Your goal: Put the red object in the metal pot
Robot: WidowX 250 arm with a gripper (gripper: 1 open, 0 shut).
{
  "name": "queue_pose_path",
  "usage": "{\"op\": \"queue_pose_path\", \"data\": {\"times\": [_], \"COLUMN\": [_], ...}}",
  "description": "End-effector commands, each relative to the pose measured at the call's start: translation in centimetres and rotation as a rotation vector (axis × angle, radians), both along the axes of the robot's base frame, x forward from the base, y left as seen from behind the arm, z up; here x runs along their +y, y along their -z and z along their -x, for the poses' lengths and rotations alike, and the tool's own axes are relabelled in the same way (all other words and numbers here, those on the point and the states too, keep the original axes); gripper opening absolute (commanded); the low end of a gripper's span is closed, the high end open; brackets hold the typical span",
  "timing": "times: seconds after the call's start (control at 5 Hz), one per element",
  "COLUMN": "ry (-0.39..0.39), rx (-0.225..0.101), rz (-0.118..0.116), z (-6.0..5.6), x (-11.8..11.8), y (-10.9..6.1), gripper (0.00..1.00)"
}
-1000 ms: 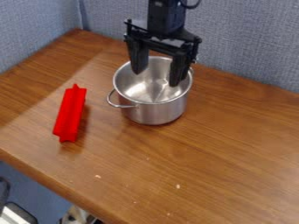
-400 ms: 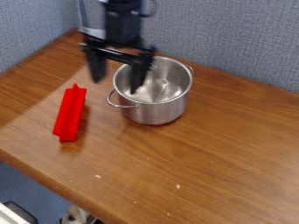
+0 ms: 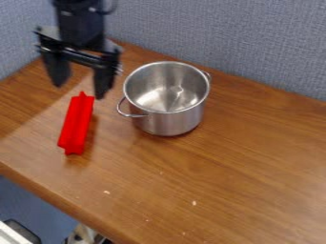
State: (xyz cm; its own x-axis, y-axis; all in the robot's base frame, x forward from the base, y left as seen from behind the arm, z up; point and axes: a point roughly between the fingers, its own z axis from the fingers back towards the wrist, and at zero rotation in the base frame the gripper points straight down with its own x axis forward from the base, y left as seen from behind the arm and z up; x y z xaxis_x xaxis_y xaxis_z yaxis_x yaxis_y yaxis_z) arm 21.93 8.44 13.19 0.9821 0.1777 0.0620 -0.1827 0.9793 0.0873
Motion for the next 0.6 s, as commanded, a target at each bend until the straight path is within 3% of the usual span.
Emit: {"op": "queue_pose_path", "data": {"times": [0.0,0.2,0.4], "ry": [-0.05,-0.051,-0.056], "rx": [-0.072,-0.107,-0.121], "rz": [-0.058,-0.08,-0.1], "z": [0.6,0.5,0.1], "x": [1.5,2.0,2.4], "y": [-0.2,1.4,3.2], "gripper": [1.0,1.0,1.0]}}
